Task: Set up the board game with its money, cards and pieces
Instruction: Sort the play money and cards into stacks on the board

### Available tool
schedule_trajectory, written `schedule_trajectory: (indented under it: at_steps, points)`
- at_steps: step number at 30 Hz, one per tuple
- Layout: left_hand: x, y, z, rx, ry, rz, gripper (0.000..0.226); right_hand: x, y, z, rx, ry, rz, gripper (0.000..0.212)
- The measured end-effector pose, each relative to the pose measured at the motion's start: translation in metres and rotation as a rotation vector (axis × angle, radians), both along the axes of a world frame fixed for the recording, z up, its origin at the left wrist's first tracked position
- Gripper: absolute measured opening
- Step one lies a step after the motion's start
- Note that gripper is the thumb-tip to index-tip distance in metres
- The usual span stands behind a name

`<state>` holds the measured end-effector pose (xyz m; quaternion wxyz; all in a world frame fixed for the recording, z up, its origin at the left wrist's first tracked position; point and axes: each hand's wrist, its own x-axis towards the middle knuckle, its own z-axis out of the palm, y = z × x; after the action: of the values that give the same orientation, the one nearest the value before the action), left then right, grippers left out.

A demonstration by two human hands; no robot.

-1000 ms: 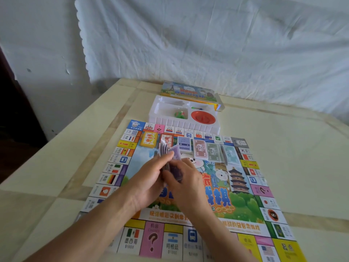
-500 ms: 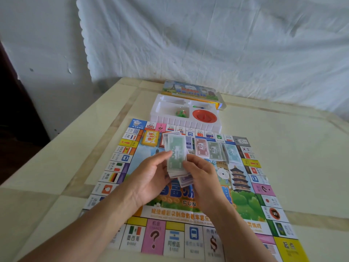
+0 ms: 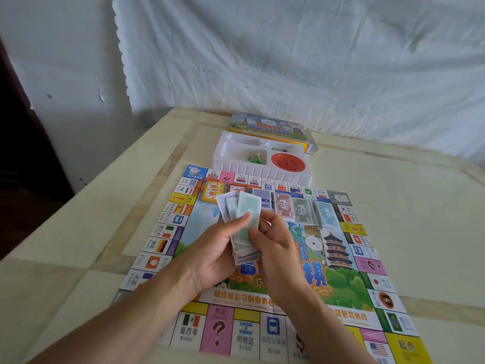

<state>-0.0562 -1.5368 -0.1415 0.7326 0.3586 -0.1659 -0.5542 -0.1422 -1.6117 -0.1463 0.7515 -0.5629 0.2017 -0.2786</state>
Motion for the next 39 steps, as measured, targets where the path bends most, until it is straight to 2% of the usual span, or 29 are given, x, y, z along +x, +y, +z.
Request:
schedule_trajectory:
  at_steps: [3,4,7,11,17,21,26,32,39]
  points:
    - [-0.001,-0.001,0.0,-0.007,-0.003,-0.021,0.036,0.004,-0.003,-0.008,-0.501,0.232,-0.192,0.011]
    - [-0.001,-0.001,-0.001,-0.002,-0.019,-0.016,0.036,0.004,-0.004,-0.009,-0.577,0.272,-0.232,0.007]
    - [-0.001,-0.001,0.0,0.029,-0.075,-0.016,0.033,0.002,-0.008,-0.005,-0.456,0.288,-0.276,0.009]
    - [0.004,-0.001,0.0,0.069,-0.04,-0.008,0.027,-0.004,-0.016,0.002,-0.24,0.263,-0.259,0.015]
    - [0.008,-0.005,-0.008,0.198,-0.235,0.152,0.023,-0.007,-0.021,0.002,-0.086,0.221,-0.144,0.017]
    - [0.01,-0.005,-0.012,0.226,-0.269,0.232,0.029,-0.009,-0.022,0.004,-0.06,0.232,-0.126,0.002]
    - [0.008,-0.004,-0.011,0.249,-0.259,0.3,0.034,-0.007,-0.02,0.004,-0.038,0.2,-0.127,0.01]
    - [0.006,-0.004,-0.007,0.188,-0.242,0.243,0.027,-0.007,-0.026,0.001,0.038,0.174,-0.189,0.009]
    - [0.006,-0.004,-0.008,0.213,-0.304,0.392,0.031,-0.006,-0.016,0.004,0.013,0.158,-0.122,0.014]
